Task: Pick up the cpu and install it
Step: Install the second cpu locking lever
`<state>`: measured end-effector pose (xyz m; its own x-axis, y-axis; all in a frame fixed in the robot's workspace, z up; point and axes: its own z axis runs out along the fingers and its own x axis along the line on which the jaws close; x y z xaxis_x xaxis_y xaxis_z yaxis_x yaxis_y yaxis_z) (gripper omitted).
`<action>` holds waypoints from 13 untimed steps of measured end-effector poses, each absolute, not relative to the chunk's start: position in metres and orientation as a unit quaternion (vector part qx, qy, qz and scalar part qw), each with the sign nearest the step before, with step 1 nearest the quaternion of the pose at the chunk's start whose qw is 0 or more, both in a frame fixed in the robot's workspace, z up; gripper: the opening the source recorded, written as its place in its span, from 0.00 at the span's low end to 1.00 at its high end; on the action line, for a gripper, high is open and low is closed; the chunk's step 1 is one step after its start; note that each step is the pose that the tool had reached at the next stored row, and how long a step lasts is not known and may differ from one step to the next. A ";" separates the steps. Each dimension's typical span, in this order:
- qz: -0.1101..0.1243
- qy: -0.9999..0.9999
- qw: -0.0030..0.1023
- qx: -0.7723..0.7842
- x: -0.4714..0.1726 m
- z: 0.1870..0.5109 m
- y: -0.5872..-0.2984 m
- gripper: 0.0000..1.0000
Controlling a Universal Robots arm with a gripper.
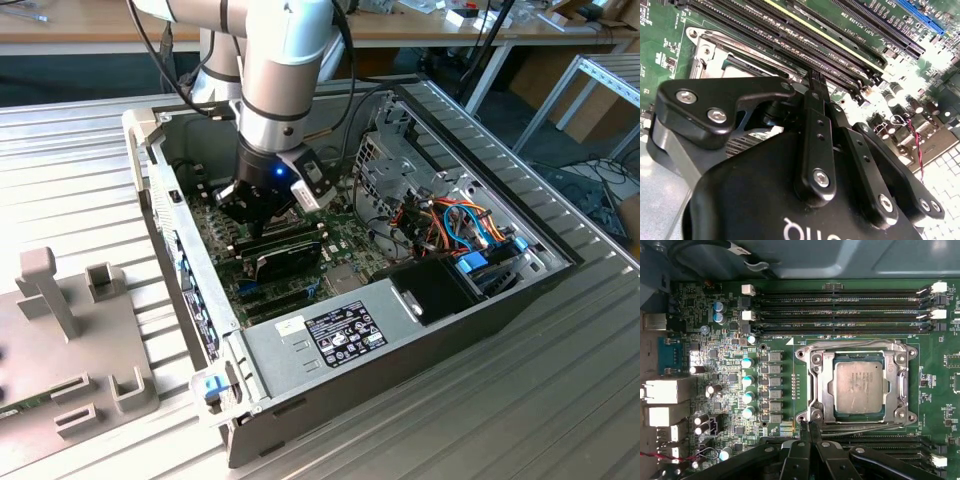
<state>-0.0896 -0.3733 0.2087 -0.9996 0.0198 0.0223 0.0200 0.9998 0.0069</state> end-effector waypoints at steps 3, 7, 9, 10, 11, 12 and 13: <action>-0.004 -1.000 0.011 -0.010 -0.090 0.208 -0.372 0.11; -0.004 -1.000 0.011 -0.010 -0.090 0.207 -0.370 0.11; -0.004 -1.000 0.011 -0.010 -0.092 0.206 -0.370 0.11; -0.004 -1.000 0.011 -0.010 -0.092 0.205 -0.370 0.11; -0.004 -1.000 0.011 -0.010 -0.093 0.205 -0.370 0.11; -0.004 -1.000 0.011 -0.010 -0.093 0.205 -0.370 0.11; -0.004 -1.000 0.011 -0.010 -0.093 0.204 -0.370 0.11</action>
